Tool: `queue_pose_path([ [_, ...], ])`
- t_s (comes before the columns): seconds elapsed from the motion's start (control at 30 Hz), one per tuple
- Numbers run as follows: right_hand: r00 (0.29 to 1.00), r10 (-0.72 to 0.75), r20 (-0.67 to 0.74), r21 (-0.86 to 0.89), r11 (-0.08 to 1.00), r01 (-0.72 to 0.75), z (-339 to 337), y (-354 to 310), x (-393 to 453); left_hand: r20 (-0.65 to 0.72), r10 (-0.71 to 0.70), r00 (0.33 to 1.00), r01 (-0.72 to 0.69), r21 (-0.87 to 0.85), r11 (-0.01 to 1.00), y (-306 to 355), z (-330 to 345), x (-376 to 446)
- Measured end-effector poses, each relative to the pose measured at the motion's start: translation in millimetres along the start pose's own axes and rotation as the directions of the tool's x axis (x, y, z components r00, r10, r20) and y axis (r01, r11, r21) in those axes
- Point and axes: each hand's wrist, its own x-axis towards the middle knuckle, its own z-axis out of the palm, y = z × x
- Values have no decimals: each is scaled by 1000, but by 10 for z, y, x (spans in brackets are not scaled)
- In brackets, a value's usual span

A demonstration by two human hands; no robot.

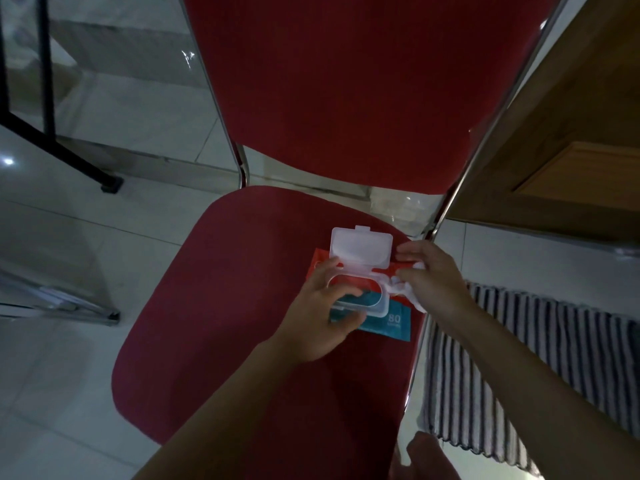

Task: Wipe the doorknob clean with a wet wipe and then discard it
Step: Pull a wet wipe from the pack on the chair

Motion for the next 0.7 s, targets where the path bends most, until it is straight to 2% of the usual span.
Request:
queue_pose_path([
  [0.1,979,-91,180,84,993,77,-33,7,-56,-8,20,1000,-20,0,1000,15,41,-55],
  [0.2,979,-123,164,131,986,102,-87,60,-103,-90,-17,996,10,-73,997,28,22,-67],
  [0.23,979,-134,153,123,986,116,-103,81,-122,-165,-66,984,45,-130,991,23,30,-66],
  [0.3,971,-157,182,110,984,138,-112,138,-165,-328,-248,912,121,-362,924,46,29,-67],
  [0.37,955,-163,248,74,986,149,-99,190,-219,-348,-388,854,143,-560,816,48,27,-60],
  [0.5,928,-219,301,-56,967,247,-55,278,-309,-314,-445,838,166,-630,758,52,5,-46],
  [0.57,924,-229,306,-111,956,273,-34,310,-332,-289,-396,871,175,-571,802,70,-2,-60],
  [0.63,924,-236,301,-147,946,289,-15,339,-338,-273,-218,937,142,-273,951,31,20,-94],
  [0.7,924,-238,298,-174,939,298,2,349,-341,-183,-31,983,37,29,999,-22,60,-106],
])
